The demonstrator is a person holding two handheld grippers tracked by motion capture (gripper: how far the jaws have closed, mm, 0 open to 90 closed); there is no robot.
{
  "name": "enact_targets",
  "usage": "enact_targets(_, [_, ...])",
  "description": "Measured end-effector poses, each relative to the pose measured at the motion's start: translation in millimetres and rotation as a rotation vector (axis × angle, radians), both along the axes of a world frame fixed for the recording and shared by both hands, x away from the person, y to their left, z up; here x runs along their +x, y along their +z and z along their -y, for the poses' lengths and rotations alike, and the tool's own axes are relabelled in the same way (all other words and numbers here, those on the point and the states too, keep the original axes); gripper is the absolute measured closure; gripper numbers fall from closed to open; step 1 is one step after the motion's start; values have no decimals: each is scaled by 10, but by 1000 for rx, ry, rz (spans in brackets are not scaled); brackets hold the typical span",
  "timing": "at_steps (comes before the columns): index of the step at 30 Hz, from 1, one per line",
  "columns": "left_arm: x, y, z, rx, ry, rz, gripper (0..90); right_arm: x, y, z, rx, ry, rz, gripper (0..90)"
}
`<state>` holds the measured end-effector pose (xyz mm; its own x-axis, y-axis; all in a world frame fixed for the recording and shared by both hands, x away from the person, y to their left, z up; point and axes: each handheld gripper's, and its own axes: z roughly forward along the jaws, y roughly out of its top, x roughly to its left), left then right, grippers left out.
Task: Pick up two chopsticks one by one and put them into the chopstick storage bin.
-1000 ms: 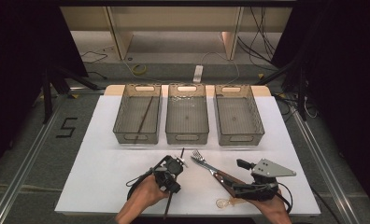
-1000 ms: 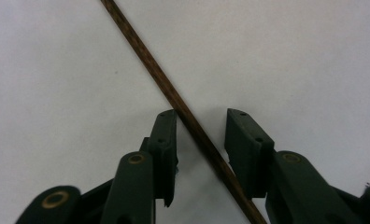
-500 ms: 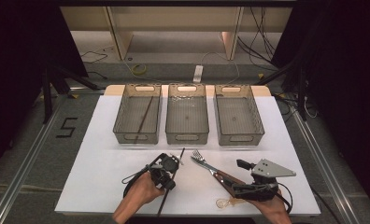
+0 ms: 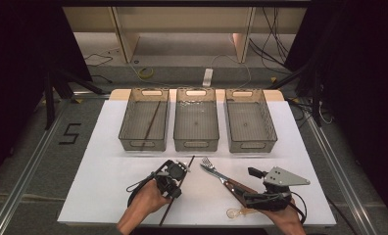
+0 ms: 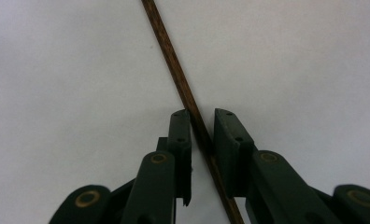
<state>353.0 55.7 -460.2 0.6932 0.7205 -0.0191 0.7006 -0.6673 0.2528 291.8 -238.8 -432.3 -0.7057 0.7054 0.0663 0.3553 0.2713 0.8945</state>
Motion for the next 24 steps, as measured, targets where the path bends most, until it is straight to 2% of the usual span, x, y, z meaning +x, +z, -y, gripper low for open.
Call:
enact_targets(9, [-2, -6, 11, 14, -13, 1, 743, 1, -2, -1, -3, 0, -4, 230])
enact_targets(24, [27, 2, -13, 0, 16, -21, 770, 2, 0, 2, 0, 2, 0, 232])
